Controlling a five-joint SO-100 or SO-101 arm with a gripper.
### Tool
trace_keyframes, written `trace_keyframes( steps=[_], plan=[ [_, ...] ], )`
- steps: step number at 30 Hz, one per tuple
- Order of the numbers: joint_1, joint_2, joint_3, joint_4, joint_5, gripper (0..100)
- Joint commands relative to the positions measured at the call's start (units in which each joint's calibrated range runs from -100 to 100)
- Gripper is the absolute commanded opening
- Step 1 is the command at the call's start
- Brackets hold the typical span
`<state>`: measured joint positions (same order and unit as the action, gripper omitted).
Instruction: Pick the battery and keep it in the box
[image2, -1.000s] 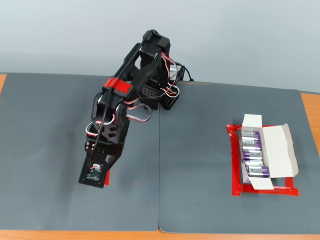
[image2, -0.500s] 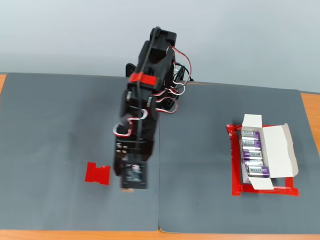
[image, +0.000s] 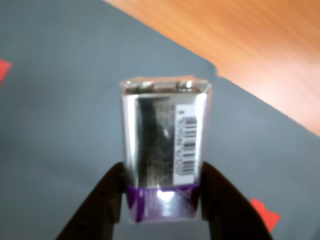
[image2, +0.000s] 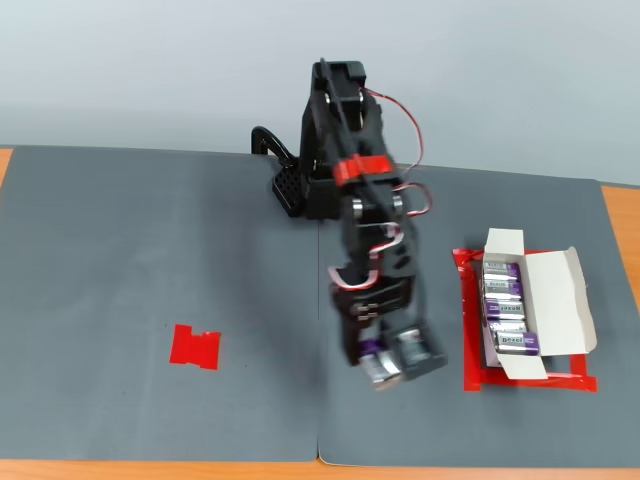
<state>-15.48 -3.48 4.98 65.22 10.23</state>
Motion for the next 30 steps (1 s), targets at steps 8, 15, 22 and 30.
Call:
trace_keyframes(
  steps=[8, 15, 22, 30],
  plan=[
    [-12.16, 0.81, -3.04, -0.64, -0.15, 4],
    [-20.29, 3.61, -3.49, -0.64, -0.26, 4],
    [-25.74, 4.54, -3.58, -0.72, -0.26, 4],
    [-29.69, 4.71, -3.49, -0.72, -0.31, 4]
  ],
)
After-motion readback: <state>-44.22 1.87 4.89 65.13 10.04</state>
